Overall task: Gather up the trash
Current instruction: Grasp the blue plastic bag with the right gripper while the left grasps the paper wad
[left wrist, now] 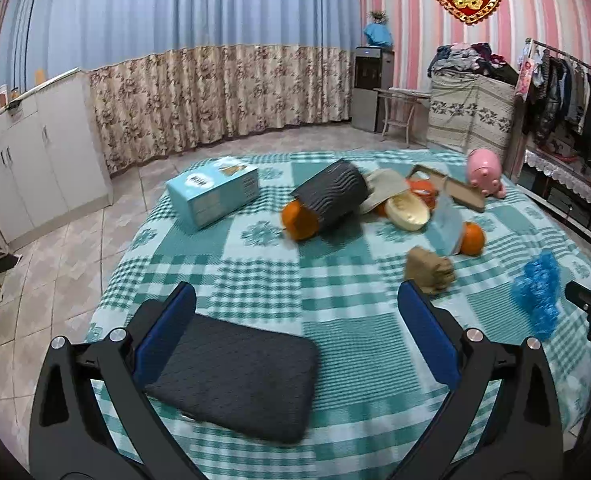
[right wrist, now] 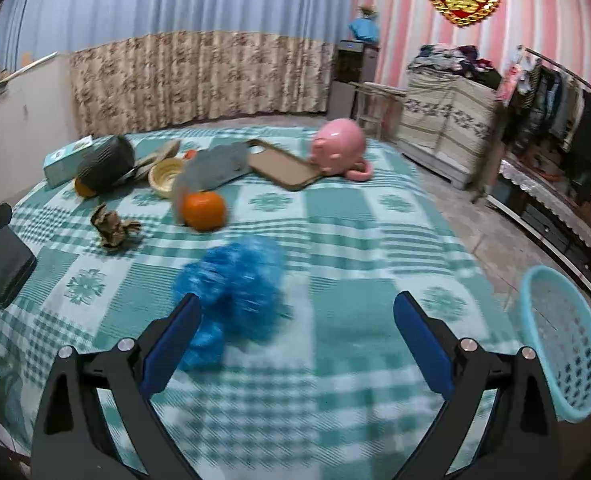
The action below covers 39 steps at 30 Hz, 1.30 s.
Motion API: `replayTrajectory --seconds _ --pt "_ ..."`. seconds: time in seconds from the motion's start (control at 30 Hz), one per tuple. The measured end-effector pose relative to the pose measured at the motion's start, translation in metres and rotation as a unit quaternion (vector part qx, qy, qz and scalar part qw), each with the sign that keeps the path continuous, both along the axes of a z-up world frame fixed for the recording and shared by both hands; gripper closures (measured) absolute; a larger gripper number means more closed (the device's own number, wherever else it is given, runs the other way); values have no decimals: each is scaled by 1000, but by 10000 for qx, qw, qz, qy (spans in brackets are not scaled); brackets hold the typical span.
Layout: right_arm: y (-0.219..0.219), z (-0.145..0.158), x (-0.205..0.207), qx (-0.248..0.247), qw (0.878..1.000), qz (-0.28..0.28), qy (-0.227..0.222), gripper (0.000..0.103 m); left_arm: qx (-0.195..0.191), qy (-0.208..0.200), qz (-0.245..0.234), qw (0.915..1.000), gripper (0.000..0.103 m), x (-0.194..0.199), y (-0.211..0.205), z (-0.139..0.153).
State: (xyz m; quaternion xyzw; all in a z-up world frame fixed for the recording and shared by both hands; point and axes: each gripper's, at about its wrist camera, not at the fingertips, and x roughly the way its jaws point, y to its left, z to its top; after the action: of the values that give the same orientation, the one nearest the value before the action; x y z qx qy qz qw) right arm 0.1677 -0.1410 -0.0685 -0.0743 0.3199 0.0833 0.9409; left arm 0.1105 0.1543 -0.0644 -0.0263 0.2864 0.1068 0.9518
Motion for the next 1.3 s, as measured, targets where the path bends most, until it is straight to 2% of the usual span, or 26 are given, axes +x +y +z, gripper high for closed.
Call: replayTrajectory --seconds 0.13,0.2,0.23,0.27,0.33,0.43,0.67,0.8,0.87,0.97,1.0,1.1,1.2,1.3 --pt "16 -11 15 -96 9997 67 217 9 -68 0 -5 10000 5 3 6 -2" --pt "18 -15 21 -10 9993 128 341 15 -133 11 -35 9999 5 7 6 -3" --pt "19 -17 25 65 9988 200 433 28 -155 23 -55 9999 5 8 5 -3" --pt "21 -19 27 111 9983 266 504 48 -182 37 -92 9998 5 10 3 -4" --pt "22 -22 30 242 9963 494 663 69 -220 51 -168 9996 5 13 -2 -5" --pt "23 -19 26 243 9962 612 578 81 -246 79 -294 9992 6 20 -12 -6" --pt "-14 3 14 375 9983 328 310 83 -383 113 -669 9970 6 39 -45 -6" --pt "-46 12 5 503 9984 0 251 83 -522 280 -879 9944 6 62 -69 -15" --pt "-57 13 2 509 9983 -115 261 83 -574 512 -908 9929 6 77 -78 -23" --pt "-75 13 -3 531 9978 -291 276 83 -675 727 -945 9906 11 91 -83 -33" --pt "-79 13 -3 545 9975 -340 280 83 -666 812 -960 9898 13 96 -86 -37" --pt "-94 15 -8 638 9965 -497 231 83 -703 1137 -1036 9856 35 108 -90 -46" --pt "-104 18 -9 730 9954 -587 180 83 -733 1200 -1064 9843 51 110 -90 -49" --pt "-111 24 -13 793 9947 -648 76 83 -636 1116 -1038 9863 54 106 -93 -47"
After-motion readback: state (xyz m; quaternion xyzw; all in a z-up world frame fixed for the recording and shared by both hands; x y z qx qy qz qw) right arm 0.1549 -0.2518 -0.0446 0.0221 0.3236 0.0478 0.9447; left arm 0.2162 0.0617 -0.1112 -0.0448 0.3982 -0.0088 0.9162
